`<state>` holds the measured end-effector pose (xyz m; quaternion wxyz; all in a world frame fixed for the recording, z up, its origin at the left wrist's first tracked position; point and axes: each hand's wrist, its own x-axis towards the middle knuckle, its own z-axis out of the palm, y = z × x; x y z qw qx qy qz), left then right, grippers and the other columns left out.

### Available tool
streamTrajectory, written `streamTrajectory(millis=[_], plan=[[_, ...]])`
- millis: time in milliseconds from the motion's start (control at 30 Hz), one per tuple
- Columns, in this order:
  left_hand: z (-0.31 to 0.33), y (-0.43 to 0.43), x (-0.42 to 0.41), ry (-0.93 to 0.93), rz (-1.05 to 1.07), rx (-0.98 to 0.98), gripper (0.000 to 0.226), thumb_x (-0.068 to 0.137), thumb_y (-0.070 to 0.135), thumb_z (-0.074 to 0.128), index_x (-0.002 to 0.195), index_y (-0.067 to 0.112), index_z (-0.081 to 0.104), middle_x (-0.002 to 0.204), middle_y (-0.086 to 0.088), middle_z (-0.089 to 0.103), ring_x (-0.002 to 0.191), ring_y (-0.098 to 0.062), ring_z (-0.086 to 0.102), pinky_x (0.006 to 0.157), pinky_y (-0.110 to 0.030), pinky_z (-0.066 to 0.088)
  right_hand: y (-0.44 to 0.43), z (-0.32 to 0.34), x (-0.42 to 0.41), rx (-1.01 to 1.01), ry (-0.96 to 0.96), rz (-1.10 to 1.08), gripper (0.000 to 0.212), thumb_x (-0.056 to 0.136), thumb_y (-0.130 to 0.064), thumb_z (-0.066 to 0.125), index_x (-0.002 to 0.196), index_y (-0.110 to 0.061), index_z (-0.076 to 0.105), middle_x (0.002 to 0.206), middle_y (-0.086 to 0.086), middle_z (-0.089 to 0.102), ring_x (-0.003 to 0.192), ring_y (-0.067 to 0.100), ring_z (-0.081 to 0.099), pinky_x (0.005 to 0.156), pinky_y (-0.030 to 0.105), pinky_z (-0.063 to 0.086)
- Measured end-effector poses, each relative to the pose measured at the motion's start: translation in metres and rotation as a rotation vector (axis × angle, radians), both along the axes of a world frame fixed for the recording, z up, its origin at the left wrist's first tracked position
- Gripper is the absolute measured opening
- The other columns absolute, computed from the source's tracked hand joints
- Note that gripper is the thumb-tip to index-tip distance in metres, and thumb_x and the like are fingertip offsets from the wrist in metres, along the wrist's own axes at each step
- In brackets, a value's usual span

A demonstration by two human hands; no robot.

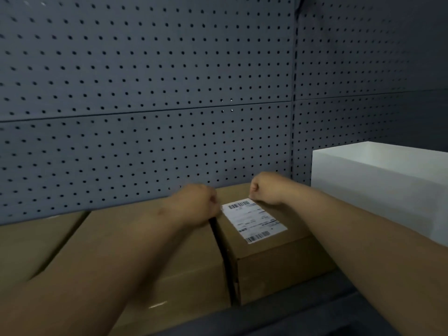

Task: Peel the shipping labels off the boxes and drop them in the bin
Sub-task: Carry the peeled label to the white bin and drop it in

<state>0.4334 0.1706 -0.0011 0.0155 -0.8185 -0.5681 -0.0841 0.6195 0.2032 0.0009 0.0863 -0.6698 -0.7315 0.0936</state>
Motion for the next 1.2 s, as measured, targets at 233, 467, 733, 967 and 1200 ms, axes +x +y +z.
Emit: streamTrajectory(millis=[233, 467, 733, 967, 1200], plan=[[-0.011, -0.017, -0.013, 0.012, -0.232, 0.002, 0.034, 0.094, 0.038, 0.048, 0.120, 0.021, 0.063, 0.123, 0.003, 0.063, 0.106, -0.015, 0.059, 0.092, -0.034, 0.050, -0.001, 0.001, -0.016, -0.016, 0.027, -0.165, 0.029, 0.096, -0.015, 0.046, 0.112, -0.001, 0.065, 0.120, 0.013, 0.066, 0.112, 0.027, 0.061, 0.094, 0.035, 0.047], [-0.016, -0.015, -0.016, 0.052, -0.286, 0.002, 0.038, 0.097, 0.039, 0.039, 0.121, 0.019, 0.061, 0.123, 0.000, 0.062, 0.106, -0.017, 0.058, 0.093, -0.033, 0.048, -0.013, -0.001, -0.025, 0.011, 0.006, -0.147, 0.029, 0.098, -0.007, 0.040, 0.106, -0.004, 0.068, 0.108, 0.010, 0.066, 0.101, 0.024, 0.060, 0.078, 0.027, 0.046], [-0.018, -0.012, -0.011, 0.131, -0.242, 0.004, 0.039, 0.097, 0.041, 0.038, 0.122, 0.020, 0.058, 0.125, -0.002, 0.061, 0.108, -0.019, 0.058, 0.095, -0.037, 0.049, -0.014, 0.001, -0.026, -0.010, -0.046, -0.110, 0.027, 0.095, -0.004, 0.048, 0.111, -0.012, 0.069, 0.117, 0.006, 0.068, 0.091, 0.016, 0.058, 0.057, 0.015, 0.037], [-0.016, -0.020, -0.008, 0.150, -0.186, -0.014, 0.044, 0.094, 0.051, 0.038, 0.118, 0.020, 0.059, 0.118, 0.000, 0.062, 0.102, -0.017, 0.058, 0.090, -0.036, 0.050, -0.026, -0.003, -0.017, 0.075, 0.085, -0.054, 0.024, 0.098, -0.015, 0.047, 0.109, -0.012, 0.067, 0.113, 0.004, 0.069, 0.089, 0.013, 0.056, 0.076, 0.023, 0.038], [-0.011, -0.031, -0.005, 0.127, -0.140, -0.109, 0.061, 0.086, 0.065, 0.041, 0.125, 0.022, 0.056, 0.125, 0.003, 0.058, 0.110, -0.015, 0.057, 0.095, -0.036, 0.049, -0.041, 0.000, -0.011, 0.042, 0.042, 0.039, 0.024, 0.095, -0.021, 0.053, 0.104, -0.007, 0.069, 0.091, 0.006, 0.070, 0.078, 0.016, 0.059, 0.068, 0.025, 0.045]])
